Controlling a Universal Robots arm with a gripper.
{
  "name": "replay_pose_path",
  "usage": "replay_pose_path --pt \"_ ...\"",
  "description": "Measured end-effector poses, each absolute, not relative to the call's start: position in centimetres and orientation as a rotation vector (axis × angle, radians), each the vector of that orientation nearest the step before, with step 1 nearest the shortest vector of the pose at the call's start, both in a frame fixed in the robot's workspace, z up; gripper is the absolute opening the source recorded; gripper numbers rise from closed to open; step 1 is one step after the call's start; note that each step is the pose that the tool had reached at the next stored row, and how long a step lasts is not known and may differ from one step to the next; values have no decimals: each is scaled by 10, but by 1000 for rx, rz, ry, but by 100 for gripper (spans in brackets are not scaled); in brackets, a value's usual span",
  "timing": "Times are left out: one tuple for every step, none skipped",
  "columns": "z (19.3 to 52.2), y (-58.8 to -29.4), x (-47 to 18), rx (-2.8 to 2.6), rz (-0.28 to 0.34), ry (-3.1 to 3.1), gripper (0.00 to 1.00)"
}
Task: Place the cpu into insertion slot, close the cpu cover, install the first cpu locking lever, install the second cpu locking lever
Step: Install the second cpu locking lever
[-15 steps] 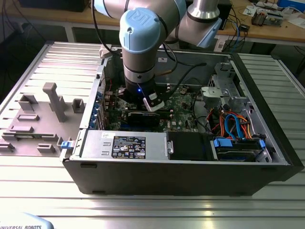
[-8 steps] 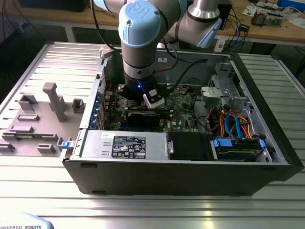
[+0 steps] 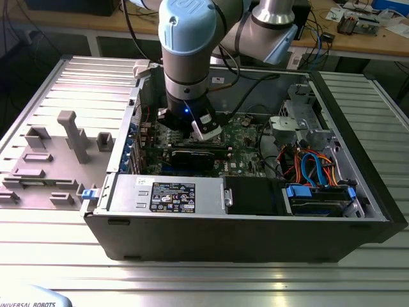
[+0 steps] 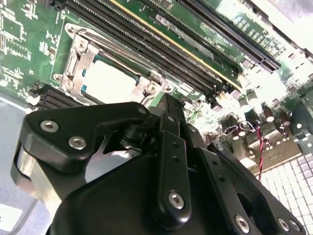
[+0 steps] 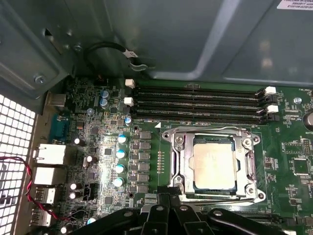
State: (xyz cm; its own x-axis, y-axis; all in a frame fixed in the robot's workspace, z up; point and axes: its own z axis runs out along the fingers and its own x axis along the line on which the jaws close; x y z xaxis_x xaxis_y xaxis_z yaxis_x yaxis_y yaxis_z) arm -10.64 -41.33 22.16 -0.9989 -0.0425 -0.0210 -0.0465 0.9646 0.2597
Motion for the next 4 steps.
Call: replay_pose_path --pt "222 -413 -106 -70 410 3099 11" --pt "222 -413 -106 -70 410 3099 11" --pt "222 -413 -106 -70 410 3099 11" --pt "222 -413 -106 -70 410 3099 11"
